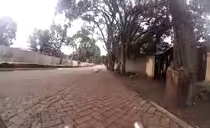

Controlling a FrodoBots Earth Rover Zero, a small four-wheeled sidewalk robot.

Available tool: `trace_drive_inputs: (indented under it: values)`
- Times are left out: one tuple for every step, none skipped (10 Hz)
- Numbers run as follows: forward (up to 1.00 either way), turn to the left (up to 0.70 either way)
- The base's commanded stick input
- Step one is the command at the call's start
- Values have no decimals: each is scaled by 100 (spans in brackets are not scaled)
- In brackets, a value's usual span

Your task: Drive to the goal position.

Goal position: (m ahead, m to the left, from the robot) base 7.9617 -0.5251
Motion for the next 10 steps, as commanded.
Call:
trace_drive_inputs:
  values:
    - [50, 2]
    - [50, 1]
    - [50, 1]
    - [50, 3]
    - [50, 0]
    - [50, 0]
    - [50, 0]
    - [50, 0]
    - [50, 0]
    - [50, 0]
